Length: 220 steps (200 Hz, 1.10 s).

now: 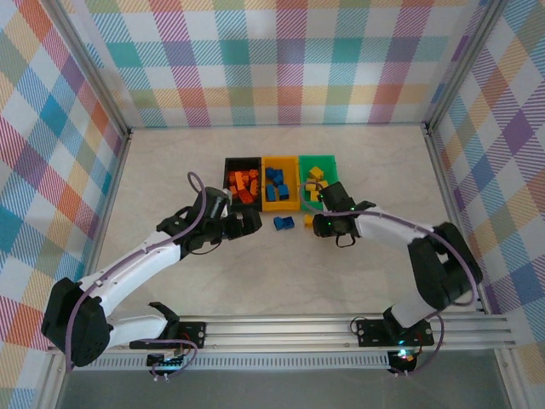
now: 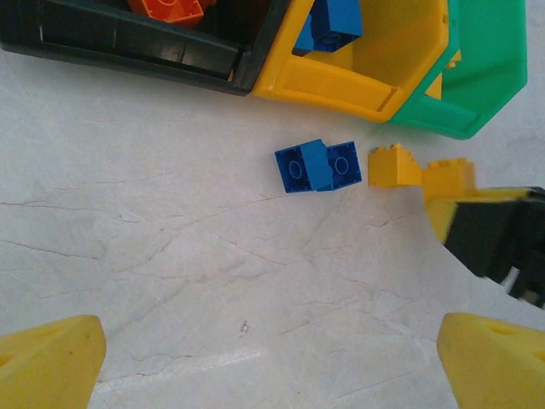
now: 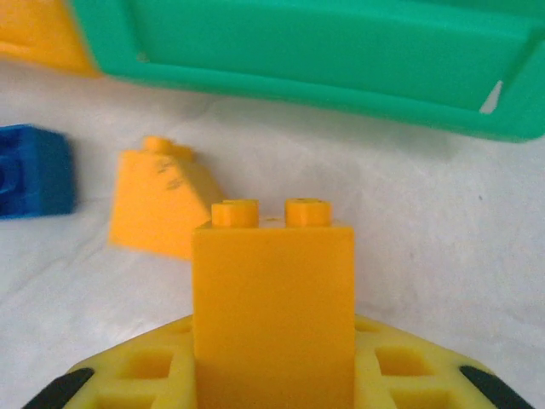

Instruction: Sort the legos into containers by color

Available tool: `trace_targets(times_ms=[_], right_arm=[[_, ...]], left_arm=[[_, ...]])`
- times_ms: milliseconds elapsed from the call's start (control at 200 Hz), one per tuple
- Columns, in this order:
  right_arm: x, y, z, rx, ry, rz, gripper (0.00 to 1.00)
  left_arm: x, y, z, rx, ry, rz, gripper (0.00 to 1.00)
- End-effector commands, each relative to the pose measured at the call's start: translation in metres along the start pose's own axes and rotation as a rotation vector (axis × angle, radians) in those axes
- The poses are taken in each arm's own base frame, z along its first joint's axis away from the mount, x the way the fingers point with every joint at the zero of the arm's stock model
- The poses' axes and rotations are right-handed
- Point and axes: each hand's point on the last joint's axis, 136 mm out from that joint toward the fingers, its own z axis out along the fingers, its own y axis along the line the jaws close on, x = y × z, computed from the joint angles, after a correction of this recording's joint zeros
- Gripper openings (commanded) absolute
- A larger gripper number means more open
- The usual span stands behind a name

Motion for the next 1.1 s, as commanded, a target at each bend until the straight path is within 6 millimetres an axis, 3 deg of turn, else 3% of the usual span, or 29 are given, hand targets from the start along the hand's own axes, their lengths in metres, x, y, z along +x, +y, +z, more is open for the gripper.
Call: trace_targets(times_ms=[0, 140, 355, 485, 675, 760, 815, 870, 990, 1095], right_arm=[[-0.009, 0.015, -0.035, -0.062, -0.06, -0.002, 0.28], [-0.046, 0.024, -0.055, -0.077, -0.127, -0.012, 0.28], [-0.116, 0.015, -0.024, -0.029, -0.133, 0.028, 0.27], [-0.144, 0.002, 0.001, 0.032, -0.113, 0.056, 0.27], [-0.157, -0.012, 0.023, 0.079, -0.079, 0.098, 0.29], [-0.16, -0.01, 0.024, 0.071, -0.081, 0.106, 0.44], [-0.163, -0.007, 0.02, 0.05, -0.096, 0.106, 0.58], [-0.166, -0.003, 0.011, 0.033, -0.117, 0.099, 0.65], [-0.165, 0.005, -0.011, 0.007, -0.159, 0.09, 0.68], [-0.151, 0.017, -0.027, -0.038, -0.187, 0.094, 0.68]], left_arm=[[0.005, 0.006, 0.003, -0.004, -0.002, -0.001, 1.0], [0.011, 0.012, 0.007, -0.012, 0.009, -0.002, 1.0], [0.013, 0.017, 0.006, -0.029, 0.009, -0.001, 1.0], [0.015, 0.018, 0.007, -0.034, 0.016, 0.0, 1.0], [0.017, 0.019, 0.007, -0.032, 0.023, 0.0, 1.0], [0.017, 0.018, 0.007, -0.028, 0.024, 0.003, 1.0], [0.017, 0.016, 0.009, -0.023, 0.027, 0.008, 1.0], [0.017, 0.015, 0.01, -0.022, 0.032, 0.014, 1.0], [0.014, 0.003, 0.014, -0.018, 0.033, 0.052, 1.0], [0.009, -0.013, 0.026, -0.031, 0.027, 0.105, 0.98]])
